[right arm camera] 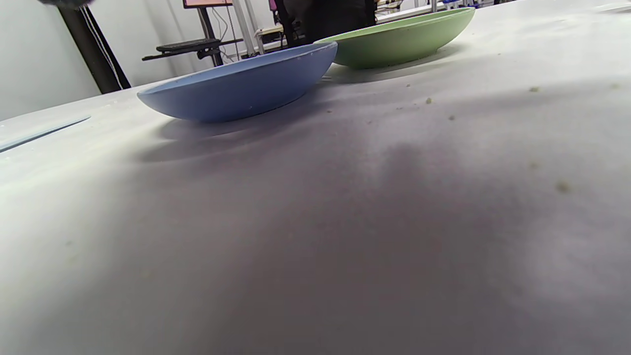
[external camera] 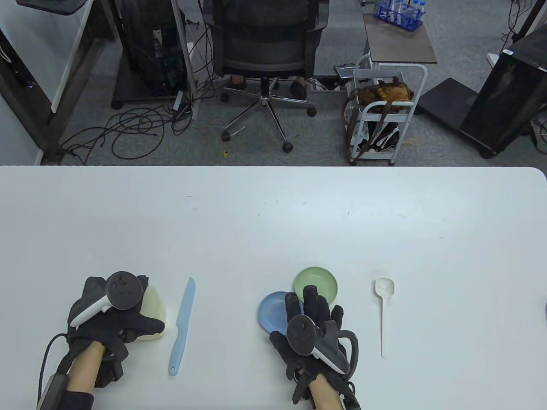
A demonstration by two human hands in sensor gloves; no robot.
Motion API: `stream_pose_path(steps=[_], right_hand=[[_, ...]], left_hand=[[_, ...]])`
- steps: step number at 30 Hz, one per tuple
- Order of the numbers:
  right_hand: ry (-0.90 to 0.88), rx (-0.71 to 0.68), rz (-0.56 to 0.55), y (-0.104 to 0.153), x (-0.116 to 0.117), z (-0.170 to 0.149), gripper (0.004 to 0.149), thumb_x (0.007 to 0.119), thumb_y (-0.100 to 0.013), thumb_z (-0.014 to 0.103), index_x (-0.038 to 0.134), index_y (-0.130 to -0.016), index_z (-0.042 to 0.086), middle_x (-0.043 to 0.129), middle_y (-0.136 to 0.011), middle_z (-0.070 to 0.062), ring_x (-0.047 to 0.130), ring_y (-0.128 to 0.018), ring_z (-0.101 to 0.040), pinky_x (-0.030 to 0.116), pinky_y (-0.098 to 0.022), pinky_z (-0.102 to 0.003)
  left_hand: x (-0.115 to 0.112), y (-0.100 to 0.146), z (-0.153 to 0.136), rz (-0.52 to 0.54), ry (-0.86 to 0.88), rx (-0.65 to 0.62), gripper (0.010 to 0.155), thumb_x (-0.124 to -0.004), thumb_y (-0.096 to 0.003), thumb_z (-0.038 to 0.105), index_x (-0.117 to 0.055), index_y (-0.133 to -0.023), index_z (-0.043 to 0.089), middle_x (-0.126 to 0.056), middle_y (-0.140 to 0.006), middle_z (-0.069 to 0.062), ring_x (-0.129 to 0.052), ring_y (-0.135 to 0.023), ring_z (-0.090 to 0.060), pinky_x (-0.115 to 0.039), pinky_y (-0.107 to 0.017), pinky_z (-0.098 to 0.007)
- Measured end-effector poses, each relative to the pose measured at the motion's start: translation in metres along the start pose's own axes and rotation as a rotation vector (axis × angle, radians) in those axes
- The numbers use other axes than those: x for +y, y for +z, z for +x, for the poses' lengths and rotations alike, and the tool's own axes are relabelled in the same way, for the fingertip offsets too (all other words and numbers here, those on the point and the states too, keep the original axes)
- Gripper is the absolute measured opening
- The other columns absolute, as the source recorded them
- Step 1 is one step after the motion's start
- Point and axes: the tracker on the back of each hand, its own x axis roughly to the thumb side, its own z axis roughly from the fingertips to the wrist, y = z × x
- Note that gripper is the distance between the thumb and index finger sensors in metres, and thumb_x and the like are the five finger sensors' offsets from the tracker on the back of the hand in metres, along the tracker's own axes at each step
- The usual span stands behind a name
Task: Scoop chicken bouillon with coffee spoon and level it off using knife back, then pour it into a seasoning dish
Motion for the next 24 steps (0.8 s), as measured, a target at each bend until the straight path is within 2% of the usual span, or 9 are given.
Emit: stream_pose_path(steps=[3,5,8,11,14,16,20,24], right_hand=[[-0.009,-0.006,-0.01,0.0,-0.002,0.001,0.084,0.065,-0.044,0.059,0.0,-0.091,0.034,-0.021,-0.099,-0.006,0.011,-0.104,-0.042,0.006,-0.068,-0.077],[-0.013,-0.009,-0.023,0.001,-0.003,0.002,0.084,0.065,-0.044,0.059,0.0,-0.09,0.034,-0.022,-0.098,-0.006,0.01,-0.104,-0.042,0.006,-0.068,-0.076],[-0.009,-0.008,-0.033,0.002,-0.004,0.002,0.084,0.066,-0.044,0.058,0.0,-0.091,0.034,-0.022,-0.097,-0.006,0.01,-0.104,-0.042,0.007,-0.068,-0.077],[-0.014,-0.02,-0.038,0.003,-0.005,0.002,0.084,0.066,-0.044,0.059,0.0,-0.09,0.034,-0.022,-0.097,-0.006,0.01,-0.103,-0.042,0.007,-0.068,-0.077],[-0.02,-0.031,-0.051,0.005,-0.007,0.004,0.084,0.066,-0.044,0.059,0.0,-0.091,0.034,-0.022,-0.097,-0.006,0.01,-0.104,-0.042,0.007,-0.068,-0.076],[-0.027,-0.034,-0.061,0.006,-0.009,0.004,0.084,0.066,-0.044,0.059,0.0,-0.091,0.034,-0.022,-0.098,-0.006,0.01,-0.104,-0.042,0.007,-0.068,-0.077],[-0.047,-0.026,-0.066,0.006,-0.01,0.002,0.084,0.066,-0.044,0.058,0.0,-0.091,0.034,-0.022,-0.098,-0.006,0.01,-0.103,-0.042,0.007,-0.068,-0.076],[-0.076,-0.014,-0.074,0.006,-0.012,-0.003,0.084,0.066,-0.044,0.058,0.0,-0.091,0.034,-0.022,-0.098,-0.006,0.01,-0.103,-0.042,0.007,-0.068,-0.076]], left_hand=[[0.014,0.012,0.015,0.037,0.031,0.008,0.116,-0.092,-0.0393,0.058,-0.016,-0.111,0.007,-0.025,-0.113,-0.032,-0.041,-0.104,-0.056,-0.06,-0.069,-0.06],[0.024,0.026,0.034,0.1,0.072,-0.005,0.116,-0.092,-0.0401,0.058,-0.016,-0.111,0.007,-0.025,-0.113,-0.032,-0.041,-0.103,-0.057,-0.06,-0.069,-0.061],[0.028,0.043,0.064,0.146,0.108,-0.048,0.116,-0.092,-0.041,0.058,-0.016,-0.112,0.006,-0.025,-0.113,-0.033,-0.041,-0.103,-0.057,-0.06,-0.068,-0.061],[0.017,0.048,0.099,0.109,0.1,-0.12,0.115,-0.091,-0.0416,0.059,-0.017,-0.112,0.006,-0.026,-0.113,-0.034,-0.042,-0.102,-0.058,-0.061,-0.068,-0.061],[-0.002,0.042,0.127,0.061,0.067,-0.16,0.115,-0.091,-0.0417,0.059,-0.017,-0.112,0.005,-0.026,-0.113,-0.035,-0.043,-0.102,-0.059,-0.062,-0.067,-0.061],[-0.017,0.036,0.142,0.065,0.03,-0.172,0.115,-0.09,-0.0415,0.059,-0.017,-0.111,0.005,-0.027,-0.112,-0.035,-0.044,-0.102,-0.059,-0.062,-0.066,-0.061],[-0.04,0.029,0.162,0.052,0.017,-0.183,0.115,-0.09,-0.041,0.06,-0.018,-0.111,0.004,-0.028,-0.112,-0.036,-0.046,-0.101,-0.059,-0.064,-0.065,-0.061],[-0.052,0.024,0.175,0.053,0.006,-0.176,0.115,-0.09,-0.041,0.06,-0.019,-0.111,0.003,-0.029,-0.111,-0.036,-0.047,-0.1,-0.059,-0.065,-0.065,-0.061]])
